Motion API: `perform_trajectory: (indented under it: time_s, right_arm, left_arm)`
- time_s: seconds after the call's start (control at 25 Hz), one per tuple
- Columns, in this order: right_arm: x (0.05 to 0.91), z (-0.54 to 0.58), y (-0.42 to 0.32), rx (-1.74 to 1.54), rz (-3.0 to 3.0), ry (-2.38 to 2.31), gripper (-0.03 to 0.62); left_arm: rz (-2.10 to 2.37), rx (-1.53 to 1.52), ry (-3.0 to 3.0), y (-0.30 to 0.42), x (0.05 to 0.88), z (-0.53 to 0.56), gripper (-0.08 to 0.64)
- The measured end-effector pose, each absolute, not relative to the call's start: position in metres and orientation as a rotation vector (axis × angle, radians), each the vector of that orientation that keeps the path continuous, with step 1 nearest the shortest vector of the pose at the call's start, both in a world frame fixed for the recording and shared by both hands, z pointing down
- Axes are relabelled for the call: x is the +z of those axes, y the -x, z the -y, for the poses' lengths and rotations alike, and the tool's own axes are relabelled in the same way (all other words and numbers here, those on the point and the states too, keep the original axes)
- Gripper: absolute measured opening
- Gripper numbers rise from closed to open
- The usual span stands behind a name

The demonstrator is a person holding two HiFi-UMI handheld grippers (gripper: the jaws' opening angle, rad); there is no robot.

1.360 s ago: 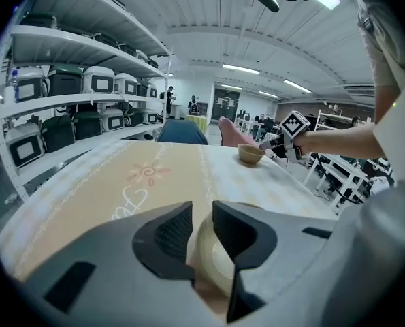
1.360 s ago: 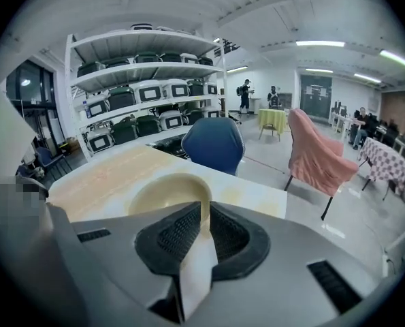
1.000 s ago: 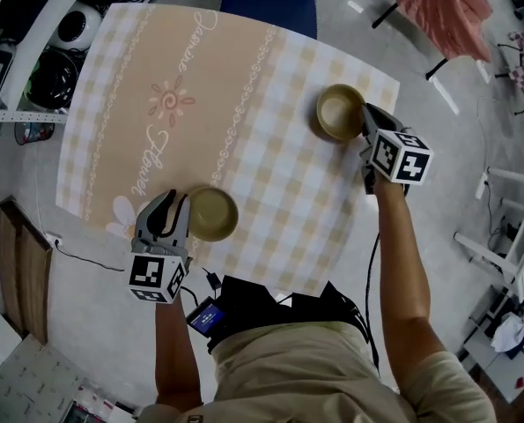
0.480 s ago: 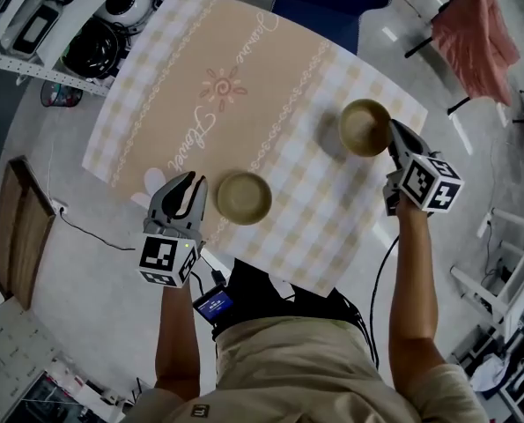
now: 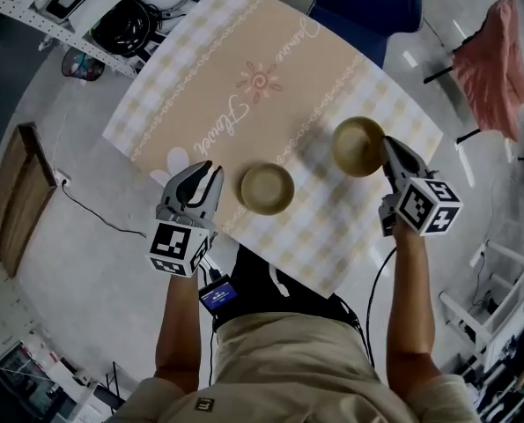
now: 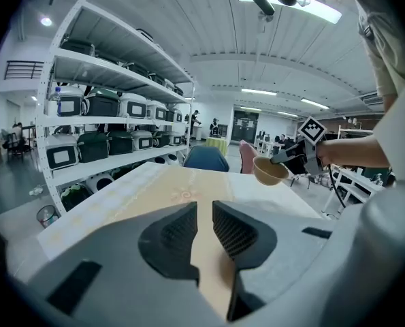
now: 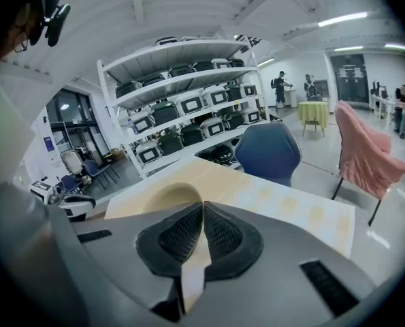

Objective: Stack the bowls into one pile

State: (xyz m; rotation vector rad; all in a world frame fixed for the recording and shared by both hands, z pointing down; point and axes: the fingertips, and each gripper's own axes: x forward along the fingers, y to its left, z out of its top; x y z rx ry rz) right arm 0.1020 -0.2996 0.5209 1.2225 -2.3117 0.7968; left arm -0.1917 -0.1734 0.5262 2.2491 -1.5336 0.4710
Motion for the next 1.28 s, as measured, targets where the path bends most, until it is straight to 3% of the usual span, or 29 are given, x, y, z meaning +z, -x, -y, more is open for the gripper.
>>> perform_trajectory:
  time_s: [0.56,1.28]
  right_arm:
    - [0.541,0.243,-0.005,0.8,2.353,-0.913,0.011]
    - [0.575,0.198,0.052,0.78,2.325,-0.712,0.011]
  left_arm:
    - [1.607,0.422,-2.206,0.217,0.521,0.149,0.074]
    - [1.675,0.38,-2.134,0.24,0.533,0.116,0.074]
